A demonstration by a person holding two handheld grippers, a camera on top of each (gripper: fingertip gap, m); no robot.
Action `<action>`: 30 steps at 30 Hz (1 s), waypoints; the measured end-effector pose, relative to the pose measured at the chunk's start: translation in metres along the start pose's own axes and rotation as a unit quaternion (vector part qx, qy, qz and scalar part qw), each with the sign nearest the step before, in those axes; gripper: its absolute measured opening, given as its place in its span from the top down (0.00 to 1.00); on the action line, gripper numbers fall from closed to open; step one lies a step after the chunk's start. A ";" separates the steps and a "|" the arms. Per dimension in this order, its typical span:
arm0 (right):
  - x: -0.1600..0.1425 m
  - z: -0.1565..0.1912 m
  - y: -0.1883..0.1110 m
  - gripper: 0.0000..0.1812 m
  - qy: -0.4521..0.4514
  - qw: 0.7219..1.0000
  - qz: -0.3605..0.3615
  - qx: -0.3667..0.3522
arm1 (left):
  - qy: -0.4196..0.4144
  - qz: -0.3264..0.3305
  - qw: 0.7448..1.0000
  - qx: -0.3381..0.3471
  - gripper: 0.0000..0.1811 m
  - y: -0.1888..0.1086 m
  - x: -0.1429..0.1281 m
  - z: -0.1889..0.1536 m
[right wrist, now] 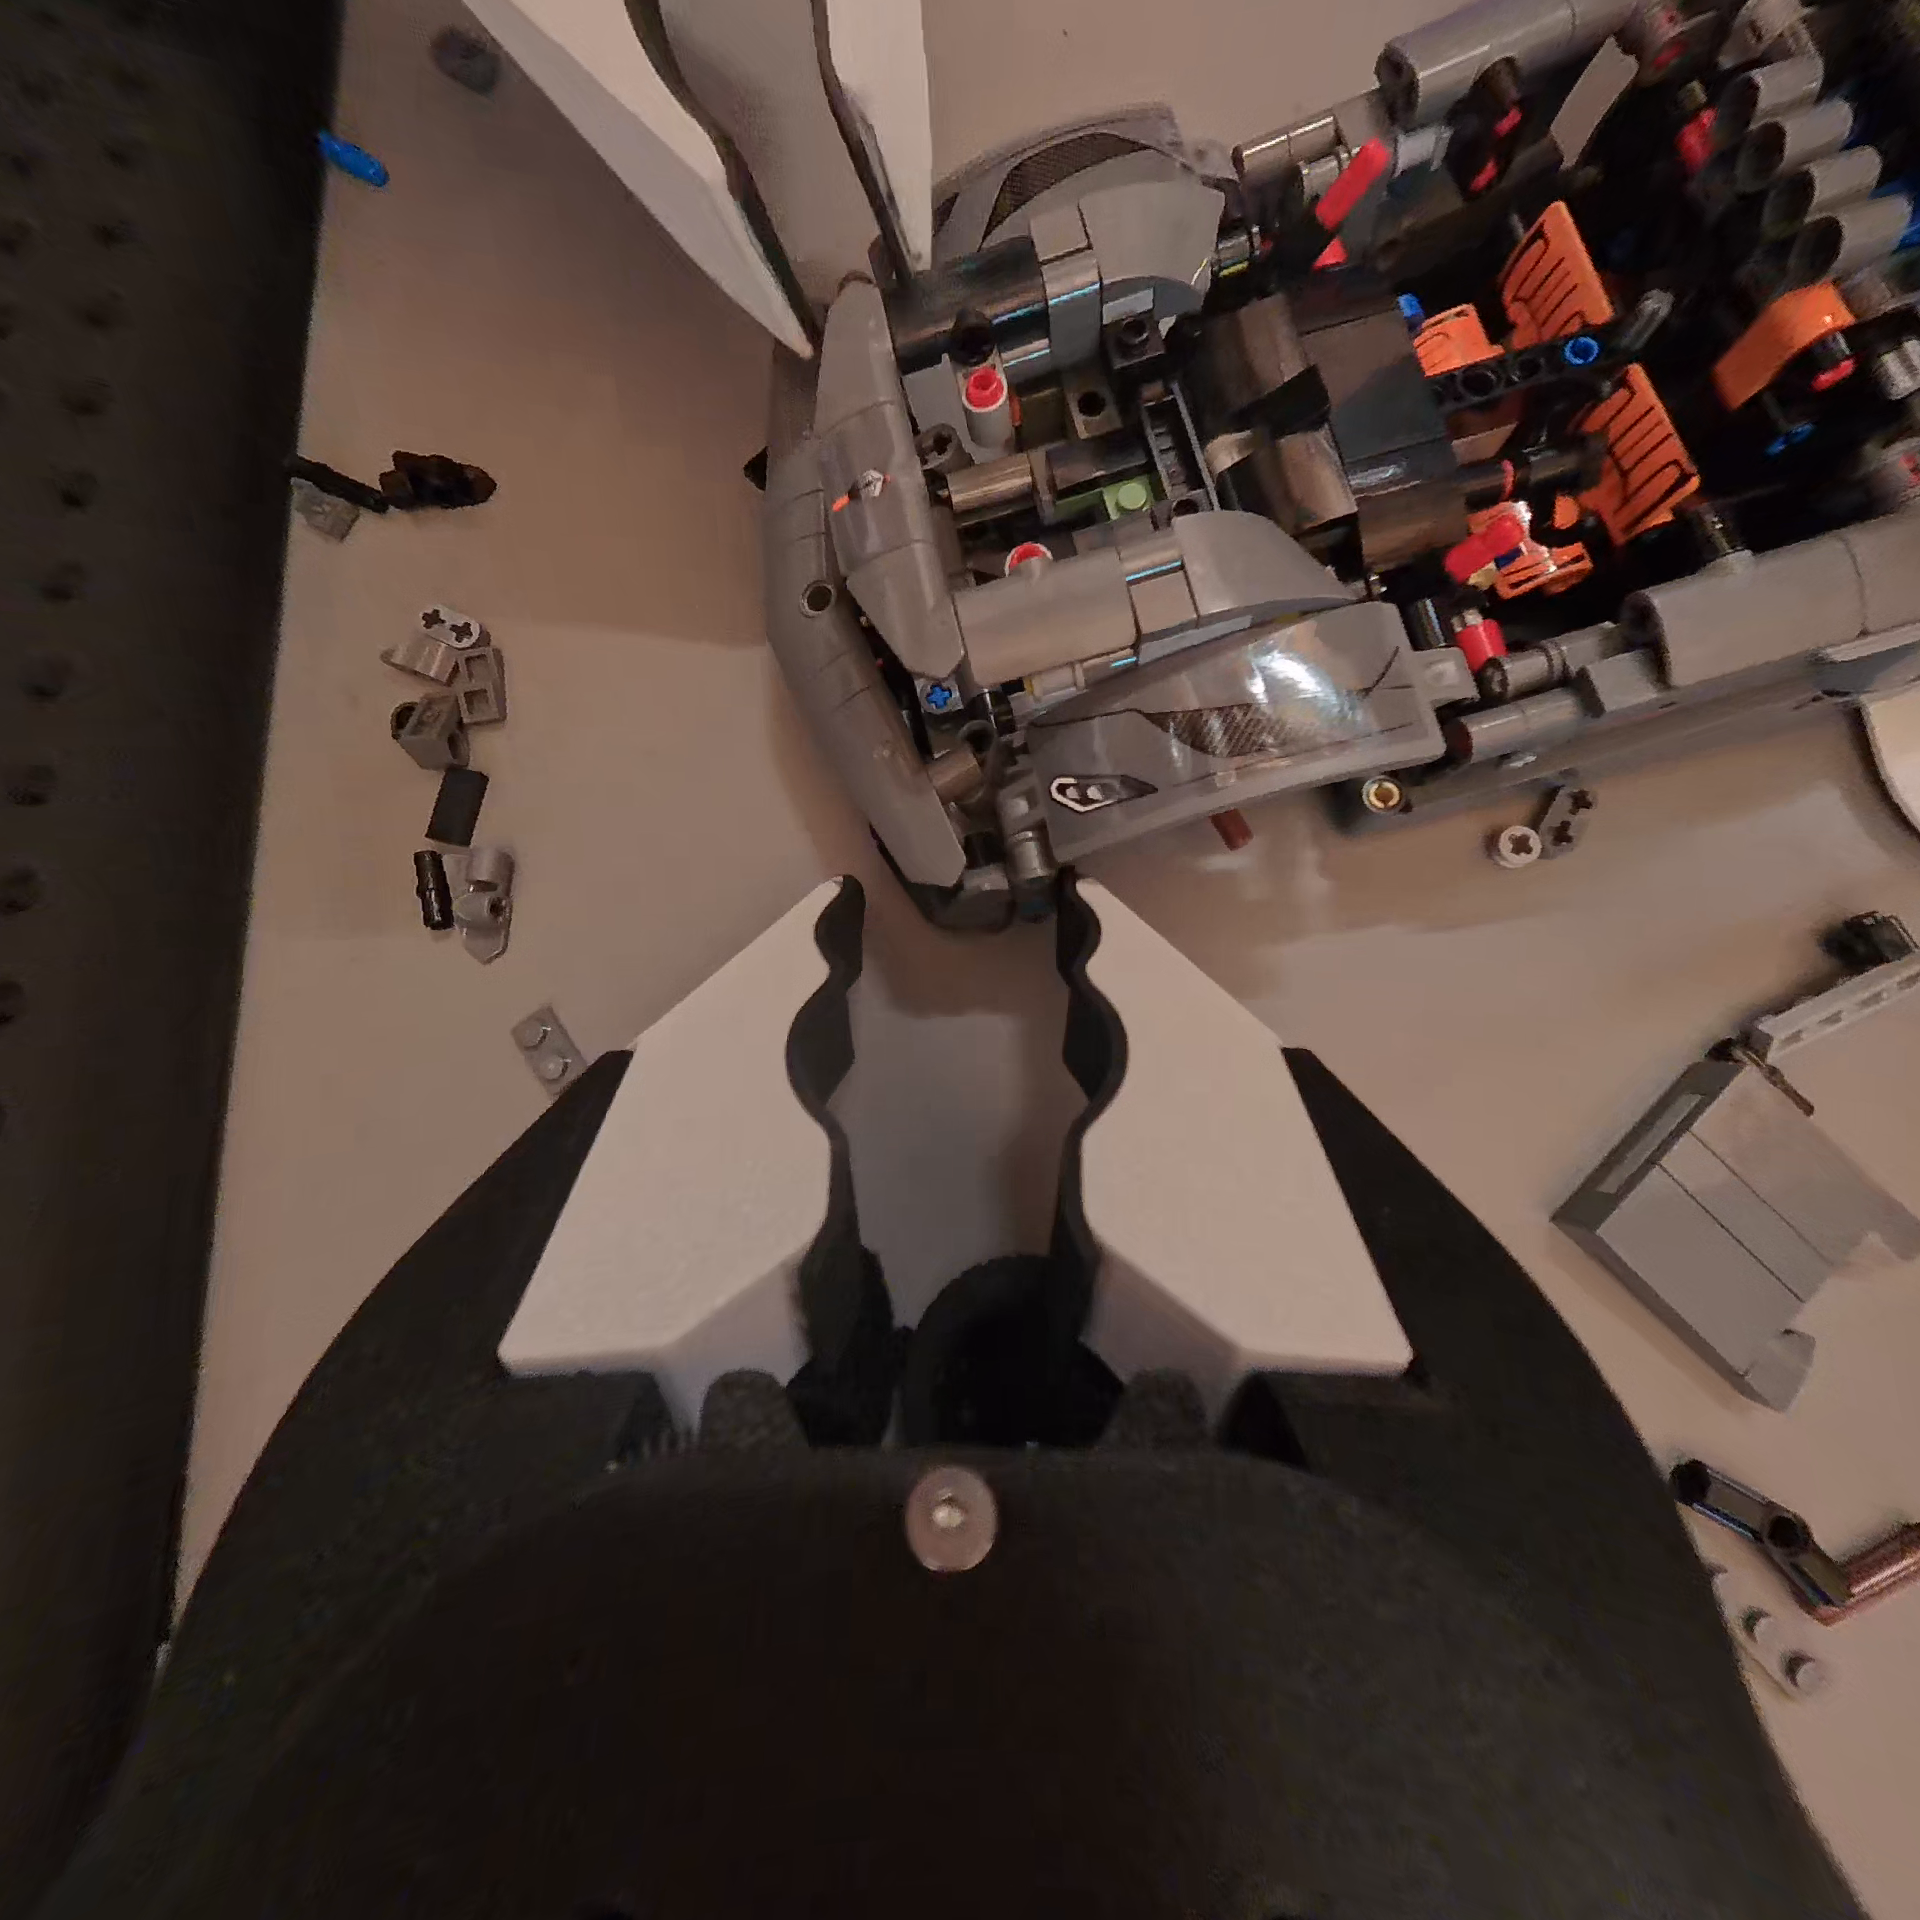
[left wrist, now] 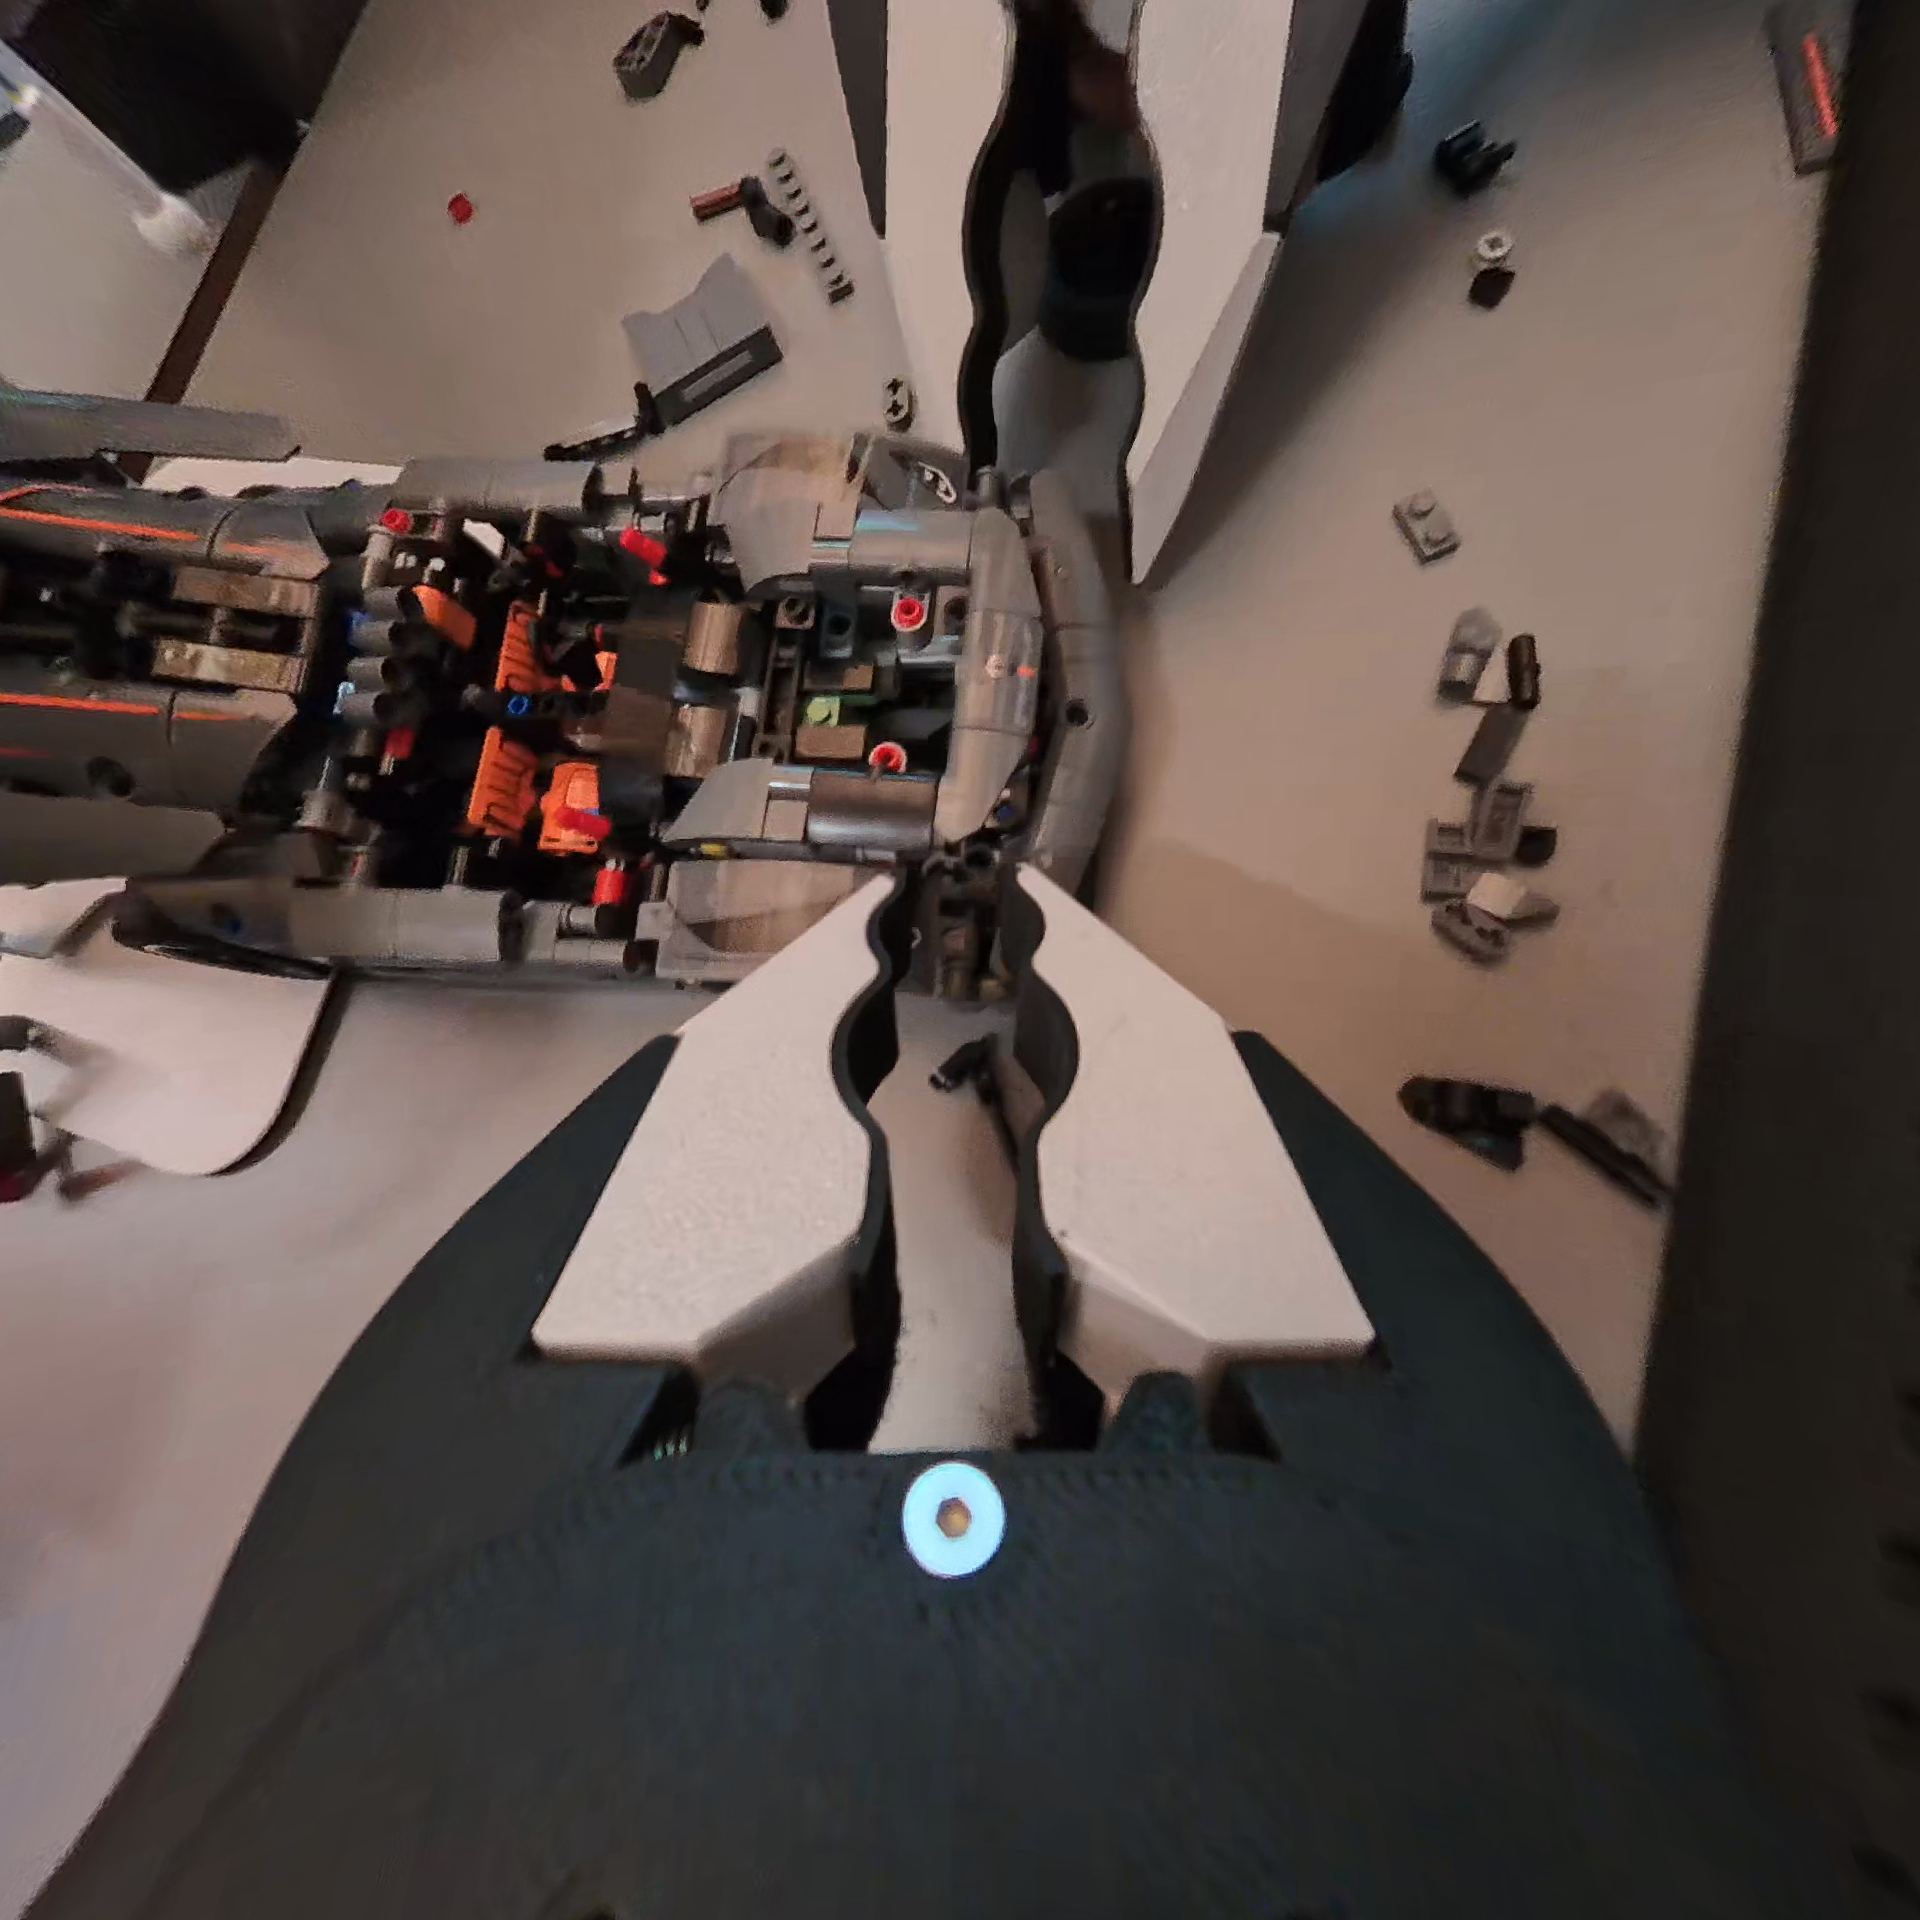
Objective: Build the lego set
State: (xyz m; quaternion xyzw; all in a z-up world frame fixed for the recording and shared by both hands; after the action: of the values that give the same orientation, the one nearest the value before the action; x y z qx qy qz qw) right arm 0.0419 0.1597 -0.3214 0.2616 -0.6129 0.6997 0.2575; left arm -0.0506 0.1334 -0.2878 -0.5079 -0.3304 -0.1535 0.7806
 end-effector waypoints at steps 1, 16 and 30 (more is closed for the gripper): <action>0.000 0.000 0.000 0.81 0.001 1.000 -0.001 0.000 | -0.003 0.002 1.000 0.009 0.93 0.003 0.000 0.001; -0.002 -0.001 0.004 0.81 0.004 1.000 0.006 0.006 | 0.051 0.011 0.998 0.037 0.97 0.009 0.006 -0.002; 0.009 -0.011 -0.024 0.81 0.035 0.998 -0.051 0.012 | -0.024 -0.020 0.998 0.046 0.87 -0.017 -0.014 0.030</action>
State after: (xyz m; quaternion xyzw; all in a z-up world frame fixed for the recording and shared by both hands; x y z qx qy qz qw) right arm 0.0511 0.1741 -0.2987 0.2707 -0.5812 0.7015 0.3111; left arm -0.0815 0.1515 -0.2772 -0.4681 -0.3661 -0.1411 0.7918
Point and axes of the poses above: each gripper's, where its closed fingertips meet, y out along the fingers, x out of its top, z = x × y across the jaws, the point moved 1 cm from there along -y, back along the fingers, and after that the axes turned 4 degrees about y, right-handed, at the moved point
